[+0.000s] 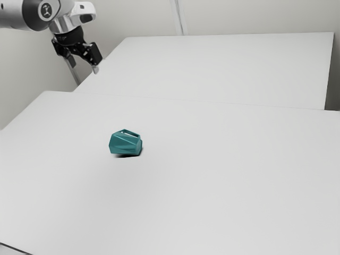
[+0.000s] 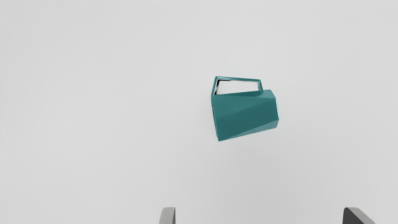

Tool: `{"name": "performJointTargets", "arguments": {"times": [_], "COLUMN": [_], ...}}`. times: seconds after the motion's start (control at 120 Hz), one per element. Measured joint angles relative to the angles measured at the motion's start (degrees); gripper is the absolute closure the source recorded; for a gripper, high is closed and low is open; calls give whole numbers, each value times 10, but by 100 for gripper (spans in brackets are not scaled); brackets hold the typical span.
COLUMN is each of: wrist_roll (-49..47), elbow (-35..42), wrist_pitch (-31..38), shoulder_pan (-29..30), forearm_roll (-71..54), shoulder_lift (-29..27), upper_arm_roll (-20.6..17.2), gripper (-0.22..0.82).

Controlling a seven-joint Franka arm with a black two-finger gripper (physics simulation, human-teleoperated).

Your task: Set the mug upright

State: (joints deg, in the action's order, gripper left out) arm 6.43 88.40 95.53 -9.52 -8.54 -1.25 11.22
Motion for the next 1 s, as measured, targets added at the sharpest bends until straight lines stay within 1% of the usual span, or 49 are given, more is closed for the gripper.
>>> {"name": "performJointTargets", "arguments": {"times": [0.15,0.25,0.417,0.55,0.725,1.0], "wrist_roll": [18,28,40,48,56,75], "elbow": [1,17,97,151,205,274], "wrist_pitch": [7,11,43,76,117,162], "shoulder_pan": [17,22,6,8,7,6], "forearm_roll": [-4,-6,-5,2,23,115], "shoulder_lift": [-5,-20,-70,-92,-103,-95], "upper_arm_roll": [3,4,10,33,70,142], "gripper": [2,2,2,2,2,3]}}
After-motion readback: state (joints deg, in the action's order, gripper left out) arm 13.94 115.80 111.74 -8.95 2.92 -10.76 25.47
